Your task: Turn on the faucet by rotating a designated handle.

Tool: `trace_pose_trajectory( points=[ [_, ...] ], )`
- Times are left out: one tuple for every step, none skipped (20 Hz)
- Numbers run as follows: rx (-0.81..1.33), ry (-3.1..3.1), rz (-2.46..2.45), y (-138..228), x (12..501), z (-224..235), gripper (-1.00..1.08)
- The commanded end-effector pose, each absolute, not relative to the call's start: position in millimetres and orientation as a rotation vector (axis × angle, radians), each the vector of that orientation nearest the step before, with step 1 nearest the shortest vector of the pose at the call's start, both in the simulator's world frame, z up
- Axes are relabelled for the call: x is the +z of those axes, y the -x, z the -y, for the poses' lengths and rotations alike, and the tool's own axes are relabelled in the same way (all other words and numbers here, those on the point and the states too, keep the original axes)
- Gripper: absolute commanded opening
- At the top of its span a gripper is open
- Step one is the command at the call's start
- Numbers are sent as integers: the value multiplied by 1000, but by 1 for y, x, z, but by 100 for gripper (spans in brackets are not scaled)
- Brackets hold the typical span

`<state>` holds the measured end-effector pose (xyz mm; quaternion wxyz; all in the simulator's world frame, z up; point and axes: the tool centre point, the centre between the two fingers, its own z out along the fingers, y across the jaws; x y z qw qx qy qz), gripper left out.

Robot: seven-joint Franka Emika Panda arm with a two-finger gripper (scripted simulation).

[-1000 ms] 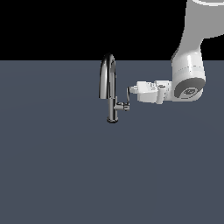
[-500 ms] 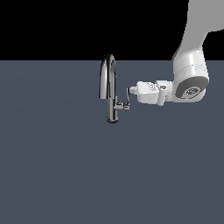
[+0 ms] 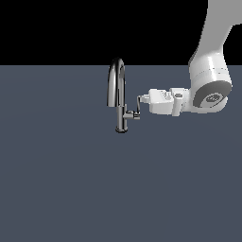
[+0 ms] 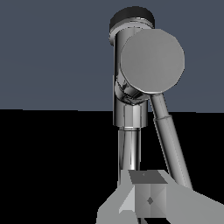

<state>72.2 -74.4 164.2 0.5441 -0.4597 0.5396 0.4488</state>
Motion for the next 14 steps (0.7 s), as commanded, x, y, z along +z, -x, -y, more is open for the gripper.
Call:
trace_pose_trajectory(
  points=[
    [1074, 1094, -1273, -64, 167, 70, -100],
    [1074, 1094, -1273, -61, 167, 70, -100],
    [1074, 1094, -1273, -59, 167, 69, -100],
    [1074, 1094, -1273, -56, 168, 69, -100],
    [1074, 1094, -1273, -53, 168, 68, -100],
    [1074, 1094, -1273, -53, 168, 68, -100],
    [1060, 1090, -1282, -57, 167, 75, -100],
    [1061, 1090, -1282, -54, 165, 74, -100],
    [1062, 1090, -1281, -50, 162, 73, -100],
    [1063, 1091, -1281, -47, 160, 72, -100],
    [1063, 1091, -1280, -43, 158, 71, -100],
    [1065, 1091, -1279, -40, 155, 70, -100],
    [1065, 1091, -1279, -36, 153, 69, -100],
    [1066, 1092, -1278, -33, 150, 68, -100]
  ],
)
